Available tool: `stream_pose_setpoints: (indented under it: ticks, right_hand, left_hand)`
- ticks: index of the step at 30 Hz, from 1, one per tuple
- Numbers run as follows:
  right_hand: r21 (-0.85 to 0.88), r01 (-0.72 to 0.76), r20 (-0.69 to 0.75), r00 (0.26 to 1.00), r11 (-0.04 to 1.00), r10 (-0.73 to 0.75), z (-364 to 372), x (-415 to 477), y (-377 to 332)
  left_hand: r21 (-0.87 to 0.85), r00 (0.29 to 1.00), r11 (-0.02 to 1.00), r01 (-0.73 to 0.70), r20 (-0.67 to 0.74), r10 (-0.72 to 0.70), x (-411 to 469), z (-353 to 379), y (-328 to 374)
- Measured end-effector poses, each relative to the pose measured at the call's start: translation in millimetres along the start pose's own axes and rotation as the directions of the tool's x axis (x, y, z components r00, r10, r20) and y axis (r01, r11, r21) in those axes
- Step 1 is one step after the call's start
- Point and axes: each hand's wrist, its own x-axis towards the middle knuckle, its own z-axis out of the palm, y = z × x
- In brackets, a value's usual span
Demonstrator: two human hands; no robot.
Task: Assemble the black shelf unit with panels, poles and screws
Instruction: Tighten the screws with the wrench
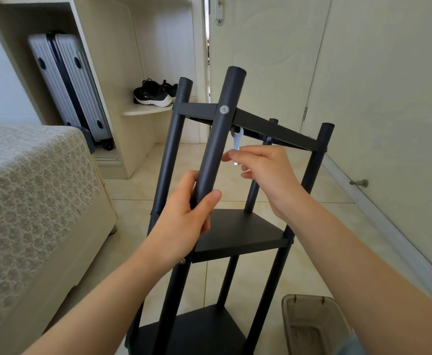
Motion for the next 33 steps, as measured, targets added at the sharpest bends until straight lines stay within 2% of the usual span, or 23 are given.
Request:
stream_pose_setpoints:
  ticks: [6, 11, 18, 26, 33]
  right_hand:
    - [0.038, 0.029, -0.044, 0.999, 0.999, -0.027, 11, 7, -7]
    - [0.025, 0.127, -0.033, 0.991, 0.992, -0.126, 23, 11, -4]
    - [0.029, 0.24, -0.159, 0.959, 0.97, -0.233, 34, 14, -1]
    - [0.007, 0.262, -0.173, 0.951, 0.965, -0.257, 46, 18, 2]
    - [-0.037, 0.311, -0.275, 0.91, 0.95, -0.309, 63, 21, 8]
  left_hand:
    - [0.107, 0.999, 0.994, -0.033, -0.021, 0.036, -5, -2, 2]
    - [0.155, 0.999, 0.987, -0.042, -0.025, 0.047, -7, -9, 2]
    - [0.203, 0.998, 0.979, -0.028, -0.055, 0.04, -3, -17, -1]
    - [0.221, 0.998, 0.975, -0.036, -0.033, 0.045, -1, -21, -1]
    - [0.243, 0.998, 0.969, -0.047, -0.027, 0.055, 0, -23, -5]
